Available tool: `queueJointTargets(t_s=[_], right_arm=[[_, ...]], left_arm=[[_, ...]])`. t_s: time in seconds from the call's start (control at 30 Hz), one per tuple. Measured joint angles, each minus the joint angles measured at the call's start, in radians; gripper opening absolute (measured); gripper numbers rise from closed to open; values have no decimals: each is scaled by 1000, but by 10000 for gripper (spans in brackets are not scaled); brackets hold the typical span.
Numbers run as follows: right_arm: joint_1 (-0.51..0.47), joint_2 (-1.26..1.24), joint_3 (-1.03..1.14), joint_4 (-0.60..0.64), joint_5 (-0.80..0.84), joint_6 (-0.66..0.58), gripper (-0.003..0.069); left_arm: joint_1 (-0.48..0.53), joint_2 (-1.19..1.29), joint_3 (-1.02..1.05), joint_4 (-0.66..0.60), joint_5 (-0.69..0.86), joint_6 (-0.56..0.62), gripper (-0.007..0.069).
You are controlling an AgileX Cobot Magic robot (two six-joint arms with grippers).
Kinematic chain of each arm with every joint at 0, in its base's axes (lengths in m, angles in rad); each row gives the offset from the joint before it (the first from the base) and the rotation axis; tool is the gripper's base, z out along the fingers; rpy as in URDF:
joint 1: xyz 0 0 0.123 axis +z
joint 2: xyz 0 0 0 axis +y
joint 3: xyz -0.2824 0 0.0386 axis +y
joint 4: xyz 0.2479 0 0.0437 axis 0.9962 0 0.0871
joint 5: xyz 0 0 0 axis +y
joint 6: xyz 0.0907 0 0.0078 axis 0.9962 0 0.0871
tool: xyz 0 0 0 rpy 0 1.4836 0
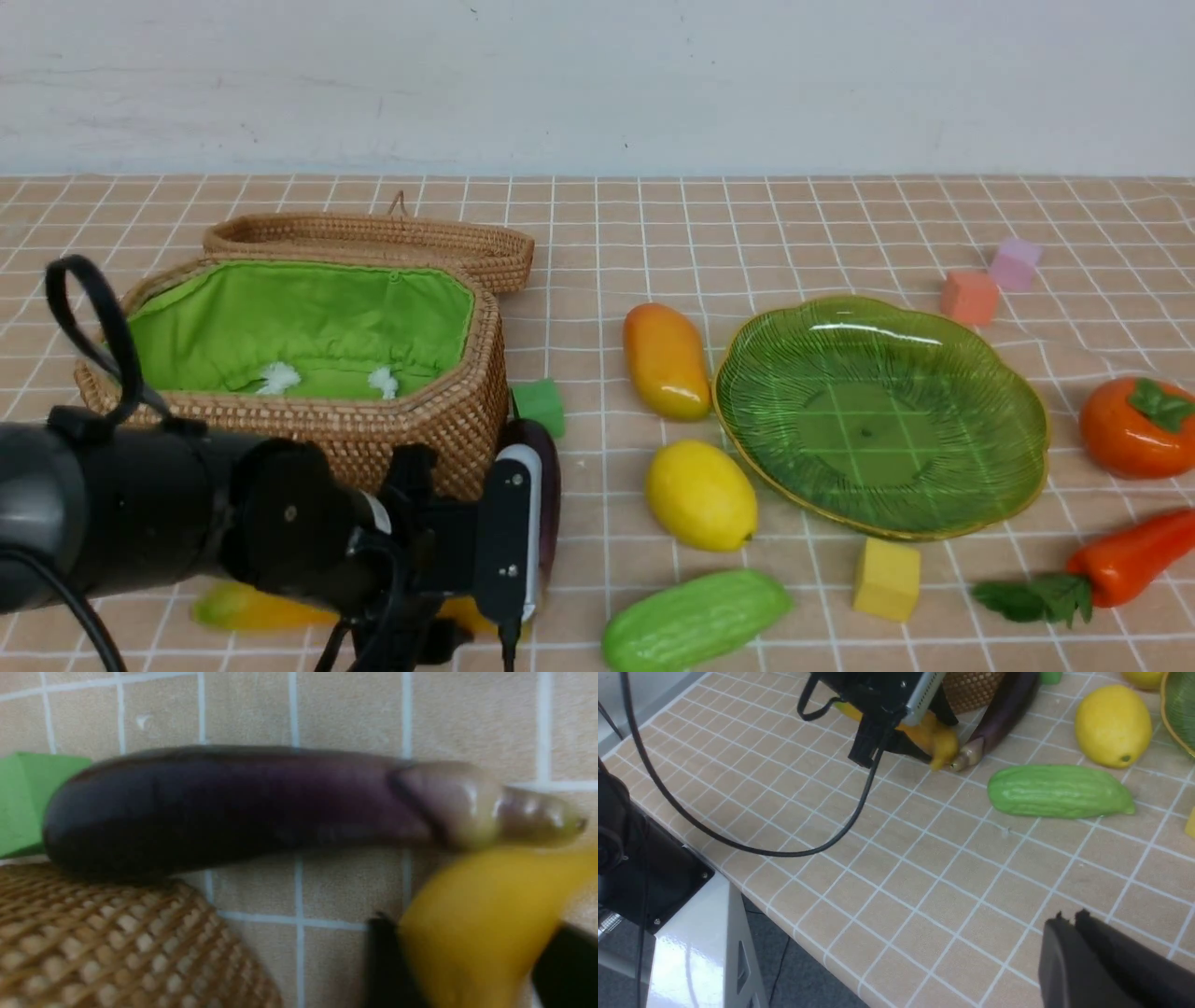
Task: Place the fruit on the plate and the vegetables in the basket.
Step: Use the left arm to grab a banana and put it into the right plate
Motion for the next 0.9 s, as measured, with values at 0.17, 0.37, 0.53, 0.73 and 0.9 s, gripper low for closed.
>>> queueJointTargets(t_s=[0.17, 0.37, 0.53, 0.73, 0.9], right_arm=[[0, 0, 0, 43, -16, 0, 48], [0, 0, 0, 76, -112, 1, 56], [0, 17, -2, 76, -205, 14, 62], [0, 102, -68, -100, -293, 144, 67], [0, 164, -170, -336, -268, 362, 75]], left_arm=[[0, -21, -1, 6, 70, -90, 316], [0, -211, -3, -17, 152, -263, 316], [-12, -336, -83, -58, 234, -339, 316], [-172, -238, -330, -145, 229, -354, 316], [-244, 123, -672, -220, 200, -384, 316]])
